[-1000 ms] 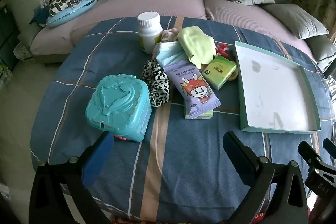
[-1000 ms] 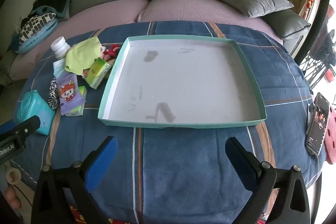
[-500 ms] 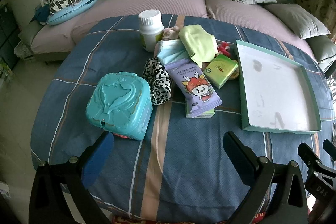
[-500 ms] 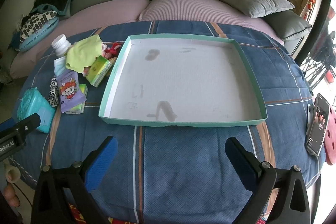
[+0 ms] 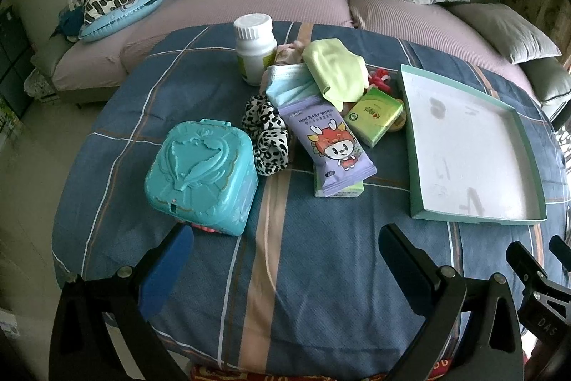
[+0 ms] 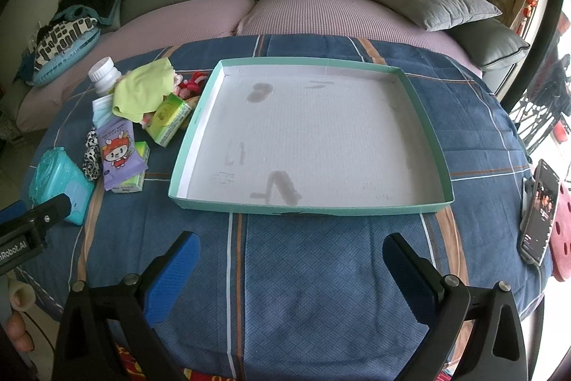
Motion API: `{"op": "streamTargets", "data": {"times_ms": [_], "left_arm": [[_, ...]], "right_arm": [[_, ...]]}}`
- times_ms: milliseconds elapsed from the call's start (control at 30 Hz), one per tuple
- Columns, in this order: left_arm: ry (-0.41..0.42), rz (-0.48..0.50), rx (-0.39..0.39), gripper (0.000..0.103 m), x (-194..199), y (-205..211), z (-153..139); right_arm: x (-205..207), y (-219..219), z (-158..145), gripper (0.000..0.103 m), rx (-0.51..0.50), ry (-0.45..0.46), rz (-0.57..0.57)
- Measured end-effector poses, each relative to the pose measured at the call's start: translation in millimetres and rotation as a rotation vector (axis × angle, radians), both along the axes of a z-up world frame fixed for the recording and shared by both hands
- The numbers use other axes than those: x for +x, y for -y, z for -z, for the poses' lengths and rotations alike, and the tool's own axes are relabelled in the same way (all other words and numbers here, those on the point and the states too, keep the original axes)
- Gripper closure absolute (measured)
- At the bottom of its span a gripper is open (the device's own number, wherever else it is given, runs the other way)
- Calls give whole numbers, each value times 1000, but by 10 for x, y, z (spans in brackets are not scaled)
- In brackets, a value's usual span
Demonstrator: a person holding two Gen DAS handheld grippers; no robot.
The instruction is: Organize soft objects
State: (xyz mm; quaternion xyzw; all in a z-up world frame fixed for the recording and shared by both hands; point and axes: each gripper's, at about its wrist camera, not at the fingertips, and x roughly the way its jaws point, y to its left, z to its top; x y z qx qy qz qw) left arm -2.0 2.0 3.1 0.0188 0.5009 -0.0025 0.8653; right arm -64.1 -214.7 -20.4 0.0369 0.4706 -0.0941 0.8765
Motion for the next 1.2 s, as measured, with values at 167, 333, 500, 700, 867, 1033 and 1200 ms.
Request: {"op": "streamTargets", "data": {"times_ms": [167, 333, 500, 700, 867, 1033, 1200], "left_arm": [[-4, -3, 0, 0, 13, -8, 7], [-9, -6, -2, 0, 25, -23, 16], [-9, -5, -2, 0, 27, -25, 16], [-9, -7, -3, 0, 31, -27, 6], [-10, -7, -3, 0, 30, -27, 8], [-9, -6, -4, 0, 31, -28, 6], [-8, -6, -4, 0, 31, -28, 4]], "right_arm": [[-6, -5, 1, 0, -2, -1, -1], [-8, -6, 3, 0, -3, -1, -2], [-8, -5, 3, 0, -2, -2, -2], [-6, -9, 3, 0, -3, -2, -1], [-4, -6, 3, 0, -3, -2, -3], [-3, -7, 6, 0, -2, -3, -2], [-1, -6, 4, 0, -3, -3, -2]]}}
